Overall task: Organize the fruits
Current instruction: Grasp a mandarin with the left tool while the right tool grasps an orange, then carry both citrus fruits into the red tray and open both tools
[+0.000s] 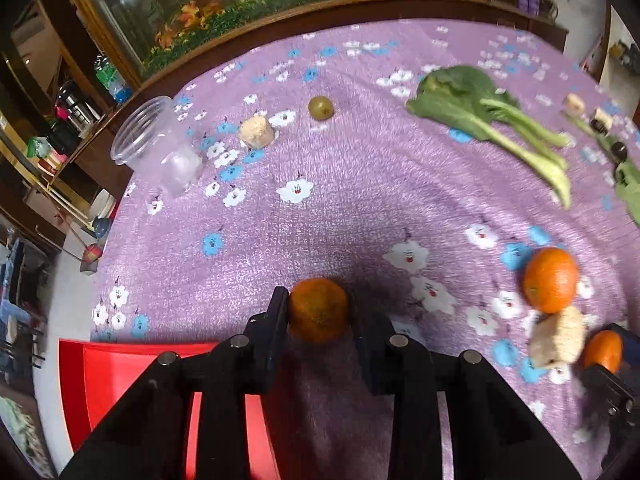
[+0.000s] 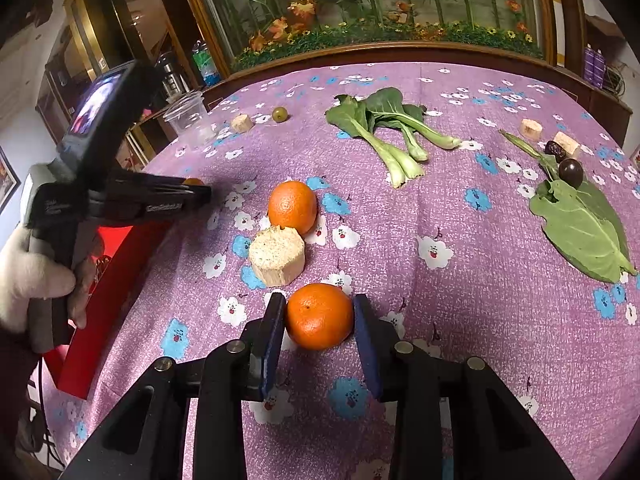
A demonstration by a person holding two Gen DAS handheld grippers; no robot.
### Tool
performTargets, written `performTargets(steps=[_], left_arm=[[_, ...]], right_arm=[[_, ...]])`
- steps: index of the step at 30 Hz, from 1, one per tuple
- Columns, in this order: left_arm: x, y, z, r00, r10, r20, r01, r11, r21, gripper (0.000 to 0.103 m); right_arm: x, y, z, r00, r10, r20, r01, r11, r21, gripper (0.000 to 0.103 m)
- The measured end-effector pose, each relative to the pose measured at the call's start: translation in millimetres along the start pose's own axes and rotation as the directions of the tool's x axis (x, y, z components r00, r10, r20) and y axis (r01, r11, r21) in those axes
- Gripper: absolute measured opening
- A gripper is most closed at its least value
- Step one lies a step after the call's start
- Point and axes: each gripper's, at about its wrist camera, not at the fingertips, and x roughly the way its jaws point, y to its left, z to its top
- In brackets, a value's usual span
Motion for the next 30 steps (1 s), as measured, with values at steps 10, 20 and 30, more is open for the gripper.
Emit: performTargets(steps=[10,20,30], left_arm=[[-82.4,21.4,-37.8,0.975,-0.15,0.166,0.174,0.975,-0.139,0.03],[-143.4,73.9,-130.8,0.917,-0.241,0.319,0.355,0.857,-0.373,0.03],[-153.1,145.1,-191.2,0.939,-0.135,0.316,0.293,0.792,-0.535,0.03]], right_arm=[[-17.9,-2.9,2.9,0.994,0.06,0.088,-0.061,0.998,0.015,0.036],[-25.7,-14.6,-0.6,0.99,-0.012,0.139,0.004,0.998,0.058,0.036],[-53.3,27.8,-10.3,0.991,0.084,0.109,-0.087,0.996,0.029,0.037]])
